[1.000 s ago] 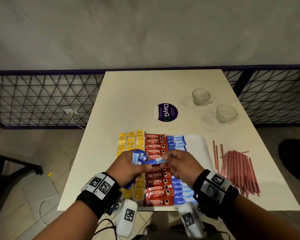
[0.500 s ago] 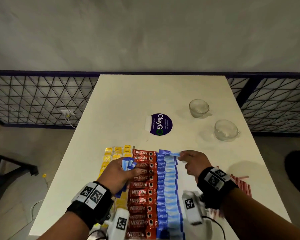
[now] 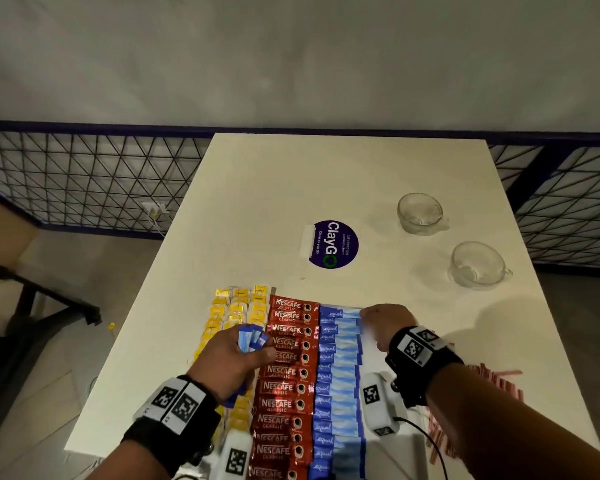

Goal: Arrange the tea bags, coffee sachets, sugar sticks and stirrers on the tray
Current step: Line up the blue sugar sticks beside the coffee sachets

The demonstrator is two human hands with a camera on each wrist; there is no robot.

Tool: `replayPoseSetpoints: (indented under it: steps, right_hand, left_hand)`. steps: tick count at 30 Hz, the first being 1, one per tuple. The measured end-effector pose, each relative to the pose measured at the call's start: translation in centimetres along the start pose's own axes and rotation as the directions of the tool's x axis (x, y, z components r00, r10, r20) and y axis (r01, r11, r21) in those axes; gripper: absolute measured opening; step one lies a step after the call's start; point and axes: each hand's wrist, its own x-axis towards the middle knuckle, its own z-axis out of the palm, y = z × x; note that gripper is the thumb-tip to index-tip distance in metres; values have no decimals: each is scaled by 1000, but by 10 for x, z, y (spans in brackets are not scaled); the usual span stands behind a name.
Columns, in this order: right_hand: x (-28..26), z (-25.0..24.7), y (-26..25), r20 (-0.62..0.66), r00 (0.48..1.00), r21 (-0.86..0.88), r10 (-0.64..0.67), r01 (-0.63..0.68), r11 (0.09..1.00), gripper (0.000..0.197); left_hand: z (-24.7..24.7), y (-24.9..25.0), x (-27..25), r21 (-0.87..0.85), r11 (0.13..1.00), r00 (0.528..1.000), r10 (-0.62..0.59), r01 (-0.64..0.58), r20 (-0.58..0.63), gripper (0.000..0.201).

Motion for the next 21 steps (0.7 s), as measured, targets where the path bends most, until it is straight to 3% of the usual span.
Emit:
replayPoseSetpoints:
  steps: [4,7,12,21]
  right_hand:
    - [-2,7,-1,-14,1000,-33,18,-19,999,20]
    - [3,11,3,-55,998,-31,25,-26,999,4]
    - [-3,12,-3,-121,992,-207,-31,5,978,22]
    - [0,15,1,-163,986,-230,-43,5,973,24]
  left_hand:
    - [-2,-5,-4,-7,1000,1000,-13,13,-4,10]
    - [-6,-11,-7,-14,1000,1000,-26,26,-11,12]
    - [-10,-15,-12,-2,1000,1000,-28,28,-11,14]
    - [-10,-15,-15,16,999,1000,-29,29,-10,13]
